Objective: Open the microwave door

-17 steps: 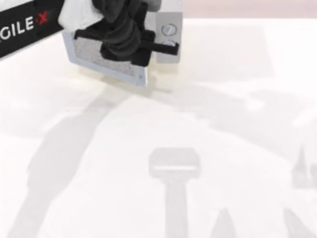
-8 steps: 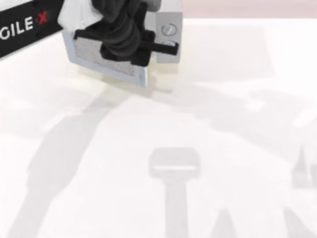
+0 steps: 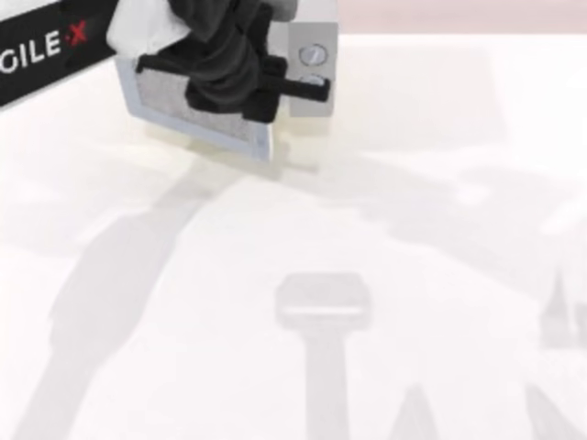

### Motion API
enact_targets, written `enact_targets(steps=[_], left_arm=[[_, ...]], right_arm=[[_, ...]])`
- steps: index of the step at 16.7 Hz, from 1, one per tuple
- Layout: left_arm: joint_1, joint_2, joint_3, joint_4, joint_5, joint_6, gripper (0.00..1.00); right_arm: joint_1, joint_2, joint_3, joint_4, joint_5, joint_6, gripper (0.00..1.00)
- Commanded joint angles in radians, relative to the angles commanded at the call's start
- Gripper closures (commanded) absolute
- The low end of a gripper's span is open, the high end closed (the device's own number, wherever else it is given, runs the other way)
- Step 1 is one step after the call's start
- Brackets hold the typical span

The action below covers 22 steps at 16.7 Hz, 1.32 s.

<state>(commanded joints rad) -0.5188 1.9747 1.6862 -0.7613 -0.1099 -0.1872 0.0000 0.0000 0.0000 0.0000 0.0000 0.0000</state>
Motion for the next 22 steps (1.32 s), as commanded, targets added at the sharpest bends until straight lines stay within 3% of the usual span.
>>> enact_targets(steps=[7, 14, 22], left_arm=[[-0.006, 0.001, -0.006, 0.001, 0.007, 0.0, 1.0], [0.031, -0.082, -0.114, 0.04, 0.071, 0.123, 1.0], [0.032, -0.085, -0.118, 0.042, 0.073, 0.128, 1.0]], right_arm=[[0.0, 0.0, 0.0, 0.0, 0.0, 0.0, 0.0], [0.0, 0.0, 0.0, 0.0, 0.0, 0.0, 0.0], [0.0, 0.0, 0.0, 0.0, 0.0, 0.0, 0.0]])
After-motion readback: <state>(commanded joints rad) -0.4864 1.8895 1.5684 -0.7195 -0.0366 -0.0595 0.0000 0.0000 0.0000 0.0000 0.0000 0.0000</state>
